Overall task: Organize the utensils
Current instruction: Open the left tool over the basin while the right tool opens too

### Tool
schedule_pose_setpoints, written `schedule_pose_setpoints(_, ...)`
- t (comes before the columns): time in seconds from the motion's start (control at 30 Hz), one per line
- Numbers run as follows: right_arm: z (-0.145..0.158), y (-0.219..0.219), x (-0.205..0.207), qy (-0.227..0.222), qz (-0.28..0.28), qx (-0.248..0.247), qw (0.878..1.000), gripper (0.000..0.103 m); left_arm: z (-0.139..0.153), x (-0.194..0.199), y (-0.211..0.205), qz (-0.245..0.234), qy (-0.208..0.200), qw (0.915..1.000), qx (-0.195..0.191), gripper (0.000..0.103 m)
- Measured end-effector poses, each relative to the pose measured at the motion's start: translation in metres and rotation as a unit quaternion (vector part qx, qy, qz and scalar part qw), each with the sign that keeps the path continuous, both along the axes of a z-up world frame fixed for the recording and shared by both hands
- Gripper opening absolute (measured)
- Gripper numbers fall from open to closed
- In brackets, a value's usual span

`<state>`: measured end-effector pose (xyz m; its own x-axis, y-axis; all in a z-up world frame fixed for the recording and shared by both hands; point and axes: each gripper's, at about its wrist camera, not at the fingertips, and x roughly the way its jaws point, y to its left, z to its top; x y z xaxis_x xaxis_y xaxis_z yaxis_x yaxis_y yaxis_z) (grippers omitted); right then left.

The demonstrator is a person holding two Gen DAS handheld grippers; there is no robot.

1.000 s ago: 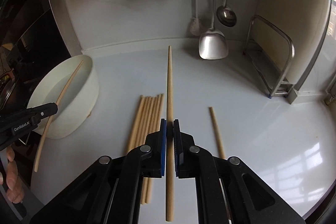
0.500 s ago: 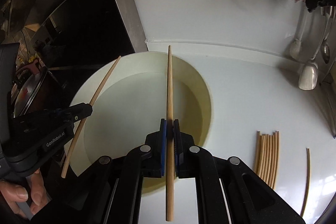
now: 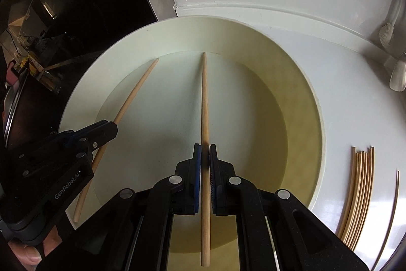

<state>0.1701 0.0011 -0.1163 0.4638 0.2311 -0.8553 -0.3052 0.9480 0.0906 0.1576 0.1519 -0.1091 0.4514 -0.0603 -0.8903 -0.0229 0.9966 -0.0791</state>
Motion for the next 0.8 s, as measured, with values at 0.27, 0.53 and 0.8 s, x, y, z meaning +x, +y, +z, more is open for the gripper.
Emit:
schedule_pose_setpoints(0.27,-0.001,-0.003,0.010,0.010,-0.010,-0.002,1.000,0.008,-0.005,0.006,0.006,0.006,0.008,0.9999,0.009,0.008)
schedule_pose_setpoints(0.53,0.022,-0.013,-0.006,-0.032,-0.013,0.001,0.999,0.032,0.025,-0.010,0.020,0.038,-0.036,0.9985,0.014,0.050)
schedule_pose_setpoints(0.8,0.032,-0.029,-0.044,-0.050,-0.007,-0.001,0.999,0.048,0.046,-0.042,0.025,0.065,-0.063,0.9956,0.022,0.088)
